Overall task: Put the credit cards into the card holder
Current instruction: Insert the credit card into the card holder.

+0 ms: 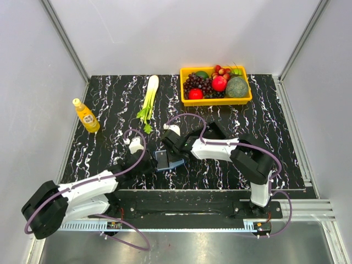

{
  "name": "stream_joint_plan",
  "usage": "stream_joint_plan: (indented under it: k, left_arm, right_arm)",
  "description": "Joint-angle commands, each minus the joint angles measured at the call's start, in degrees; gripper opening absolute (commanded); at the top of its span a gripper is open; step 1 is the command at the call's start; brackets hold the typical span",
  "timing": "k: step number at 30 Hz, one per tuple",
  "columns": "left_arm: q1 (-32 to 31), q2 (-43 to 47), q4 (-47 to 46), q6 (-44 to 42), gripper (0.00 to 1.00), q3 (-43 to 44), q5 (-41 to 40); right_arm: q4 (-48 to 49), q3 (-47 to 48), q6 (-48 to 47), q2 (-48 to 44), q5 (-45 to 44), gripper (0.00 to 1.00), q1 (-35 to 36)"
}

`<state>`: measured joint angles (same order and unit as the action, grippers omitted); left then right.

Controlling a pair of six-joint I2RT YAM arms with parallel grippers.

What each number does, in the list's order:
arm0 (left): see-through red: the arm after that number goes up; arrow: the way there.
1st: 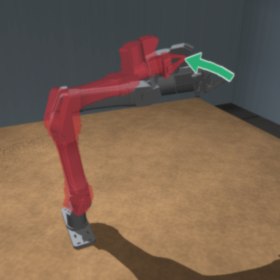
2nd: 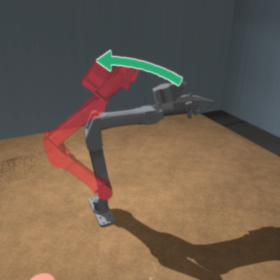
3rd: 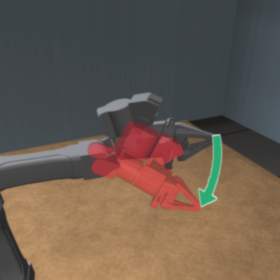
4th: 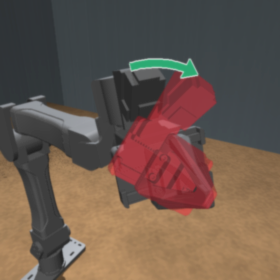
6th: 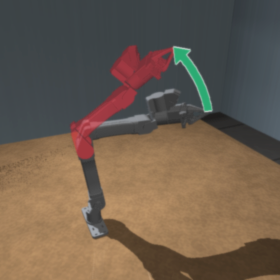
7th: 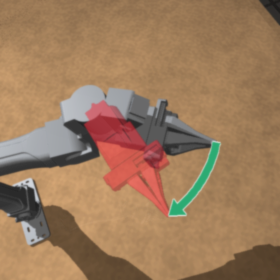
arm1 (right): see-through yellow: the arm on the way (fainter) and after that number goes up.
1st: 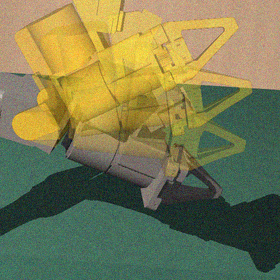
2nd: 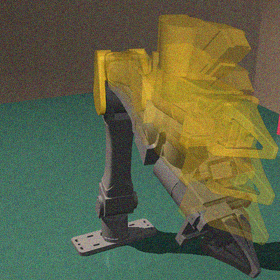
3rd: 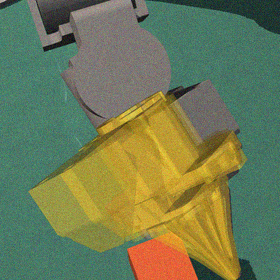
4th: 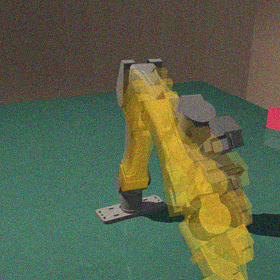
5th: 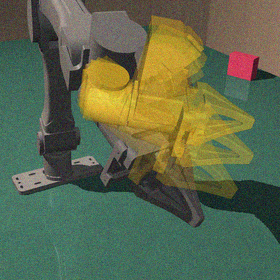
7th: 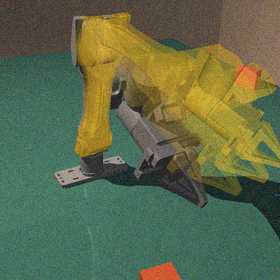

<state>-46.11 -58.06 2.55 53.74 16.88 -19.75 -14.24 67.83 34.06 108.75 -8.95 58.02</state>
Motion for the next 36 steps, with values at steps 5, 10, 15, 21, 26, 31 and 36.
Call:
stream_joint_plan:
  k: [5,10,15,21,26,31,36]
  left_arm:
    - [0.8,5.9,0.1,-5.4,0.39,3.7,0.6]
    - [0.8,3.8,-4.6,-9.2,0.34,6.1,4.1]
    - [0.8,-2.0,-10.7,-7.7,0.22,5.3,7.8]
    - [0.9,-7.0,-10.6,-4.2,0.11,5.5,6.5]
    - [0.8,-10.9,-7.7,-2.5,0.05,6.6,5.1]
    - [0.8,-9.7,-9.8,-2.1,0.07,4.8,5.2]
    - [0.8,-11.3,-8.2,-2.5,0.06,5.9,4.7]
  right_arm:
    - [1.1,1.2,0.8,-0.9,2.4,0.1,0.4]
    - [3.3,-0.1,2.7,-0.9,3.8,0.1,0.4]
    - [4.0,-0.6,3.2,-1.7,3.9,0.11,0.3]
    - [6.0,-3.0,4.6,-3.1,4.5,0.11,-0.5]
    - [6.5,-3.8,4.8,-3.6,4.7,0.11,-1.2]
    - [6.2,-4.1,5.4,-3.5,2.8,0.11,-1.4]
    - [5.1,-3.3,4.9,-3.1,1.6,0.11,-1.4]
